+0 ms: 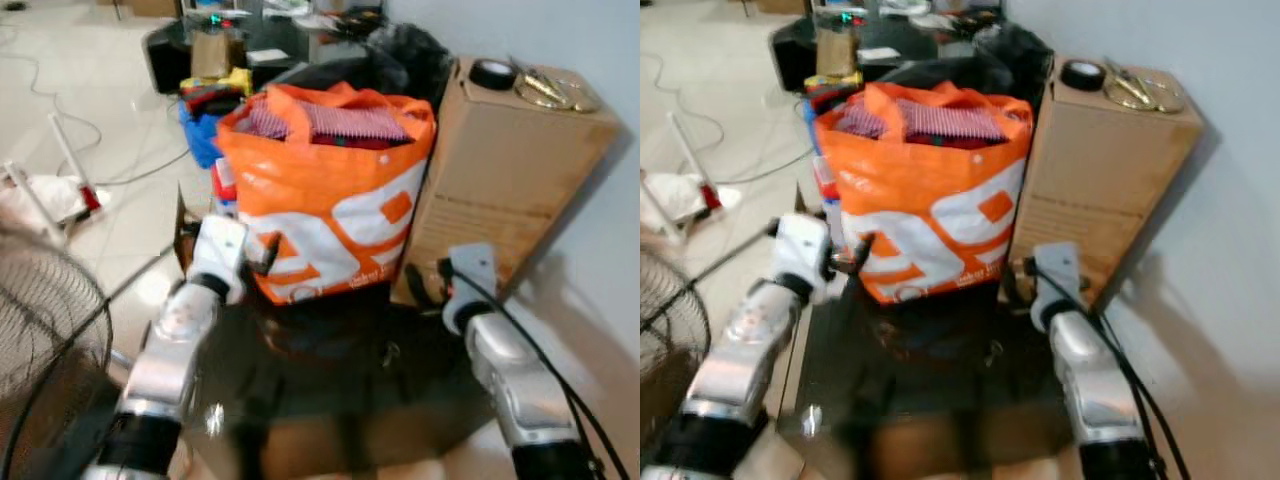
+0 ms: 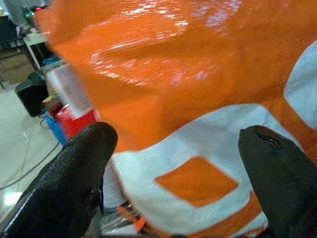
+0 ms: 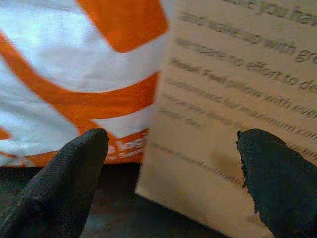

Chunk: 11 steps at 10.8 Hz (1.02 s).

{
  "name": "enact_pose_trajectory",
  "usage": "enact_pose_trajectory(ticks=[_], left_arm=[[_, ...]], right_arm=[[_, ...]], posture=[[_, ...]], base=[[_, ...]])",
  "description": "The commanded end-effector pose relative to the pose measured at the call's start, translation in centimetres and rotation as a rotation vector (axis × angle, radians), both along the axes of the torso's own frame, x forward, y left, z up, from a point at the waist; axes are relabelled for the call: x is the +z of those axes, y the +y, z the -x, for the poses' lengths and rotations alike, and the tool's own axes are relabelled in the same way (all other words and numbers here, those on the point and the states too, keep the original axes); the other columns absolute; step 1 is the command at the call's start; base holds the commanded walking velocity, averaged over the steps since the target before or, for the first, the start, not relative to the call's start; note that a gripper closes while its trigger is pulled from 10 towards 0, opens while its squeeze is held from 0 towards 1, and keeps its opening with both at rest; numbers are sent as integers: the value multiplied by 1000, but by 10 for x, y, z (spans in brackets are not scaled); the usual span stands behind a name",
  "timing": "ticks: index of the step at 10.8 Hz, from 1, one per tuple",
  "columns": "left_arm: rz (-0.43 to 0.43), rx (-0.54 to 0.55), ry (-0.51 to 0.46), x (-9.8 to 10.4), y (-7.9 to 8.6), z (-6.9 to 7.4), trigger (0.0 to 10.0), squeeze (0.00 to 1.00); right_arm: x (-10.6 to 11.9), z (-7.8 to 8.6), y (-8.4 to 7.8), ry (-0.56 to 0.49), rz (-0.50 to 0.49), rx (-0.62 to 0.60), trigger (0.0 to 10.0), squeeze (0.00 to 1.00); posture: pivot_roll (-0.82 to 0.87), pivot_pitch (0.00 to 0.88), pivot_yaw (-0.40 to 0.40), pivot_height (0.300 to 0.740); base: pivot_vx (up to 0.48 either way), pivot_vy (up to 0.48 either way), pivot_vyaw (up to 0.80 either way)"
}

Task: Hang keys on a hook

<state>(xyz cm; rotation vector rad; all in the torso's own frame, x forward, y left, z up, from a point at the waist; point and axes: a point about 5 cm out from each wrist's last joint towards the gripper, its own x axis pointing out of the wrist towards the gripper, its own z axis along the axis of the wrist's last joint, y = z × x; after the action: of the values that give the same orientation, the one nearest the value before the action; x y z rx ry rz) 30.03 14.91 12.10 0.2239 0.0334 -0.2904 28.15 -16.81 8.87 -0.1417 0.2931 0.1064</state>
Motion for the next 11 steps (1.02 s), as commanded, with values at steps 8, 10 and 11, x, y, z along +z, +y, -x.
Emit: enact_pose_trajectory(ticks=[8, 10, 11], left_arm=[[-207, -575, 436, -39, -17, 36, 10000, 675], [-320, -613, 517, -52, -6, 38, 10000, 667], [-321, -607, 514, -53, -5, 38, 10000, 667]], right_arm=[[-51, -7, 6, 295, 400, 487, 10000, 0], [-68, -6, 16, 372, 464, 659, 10000, 0], [-71, -7, 19, 375, 460, 666, 10000, 0]], posture=[[-100, 0, -44, 740], [-101, 0, -54, 740], [-100, 0, -56, 740]], base=[[0, 0, 0], [0, 0, 0], [0, 0, 0]])
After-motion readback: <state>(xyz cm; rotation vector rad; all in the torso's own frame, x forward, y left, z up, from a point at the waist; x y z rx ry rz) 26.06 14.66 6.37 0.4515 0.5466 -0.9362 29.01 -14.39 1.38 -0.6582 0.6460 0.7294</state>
